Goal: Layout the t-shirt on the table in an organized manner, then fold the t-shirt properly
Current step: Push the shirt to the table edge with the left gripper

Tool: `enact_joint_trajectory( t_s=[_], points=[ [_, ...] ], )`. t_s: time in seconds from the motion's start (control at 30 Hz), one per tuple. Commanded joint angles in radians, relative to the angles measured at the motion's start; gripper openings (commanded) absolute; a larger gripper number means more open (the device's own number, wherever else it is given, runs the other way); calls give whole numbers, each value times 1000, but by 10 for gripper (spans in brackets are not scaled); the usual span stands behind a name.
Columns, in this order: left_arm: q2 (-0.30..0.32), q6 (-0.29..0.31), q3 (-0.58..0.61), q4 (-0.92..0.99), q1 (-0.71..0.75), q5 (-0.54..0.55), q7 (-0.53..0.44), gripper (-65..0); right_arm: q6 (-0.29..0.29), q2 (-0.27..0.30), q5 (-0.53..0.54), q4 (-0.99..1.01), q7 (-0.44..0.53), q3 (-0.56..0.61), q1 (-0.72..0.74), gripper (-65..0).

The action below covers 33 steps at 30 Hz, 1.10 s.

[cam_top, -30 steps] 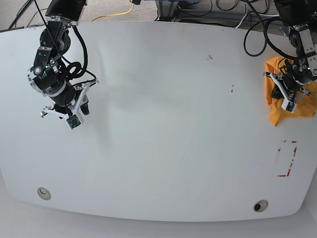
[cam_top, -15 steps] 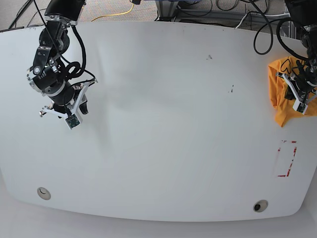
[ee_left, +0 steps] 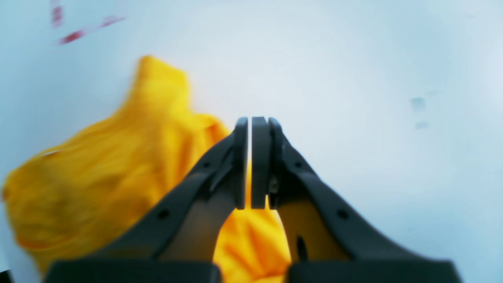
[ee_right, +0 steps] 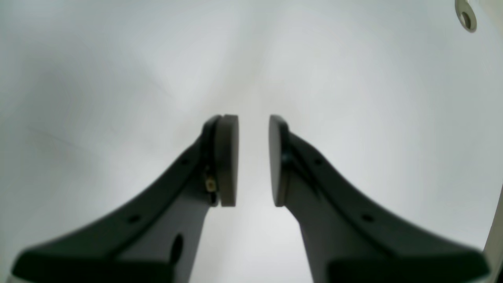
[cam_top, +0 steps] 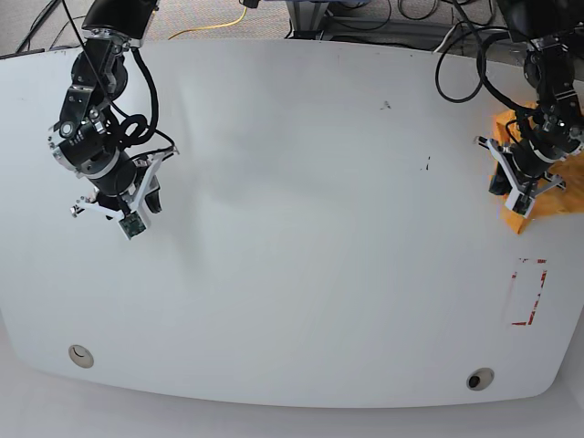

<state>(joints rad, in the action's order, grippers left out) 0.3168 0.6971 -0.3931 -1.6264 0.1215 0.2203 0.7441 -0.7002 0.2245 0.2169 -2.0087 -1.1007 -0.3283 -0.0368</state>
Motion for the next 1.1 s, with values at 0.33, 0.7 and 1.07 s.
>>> enact_joint_trajectory(
  t_s=[0.33, 0.7, 1.07],
  points=[
    [9, 1, -2, 45, -10, 8, -24, -650, 2, 8, 11, -21, 21, -5, 15, -526],
    [97, 1, -42, 110, 60, 11, -100, -650, 2, 6, 11, -21, 21, -5, 15, -526],
    [152, 1, -125, 225, 66, 9, -108, -650, 2, 5, 11, -22, 21, -7, 11, -526]
  ],
)
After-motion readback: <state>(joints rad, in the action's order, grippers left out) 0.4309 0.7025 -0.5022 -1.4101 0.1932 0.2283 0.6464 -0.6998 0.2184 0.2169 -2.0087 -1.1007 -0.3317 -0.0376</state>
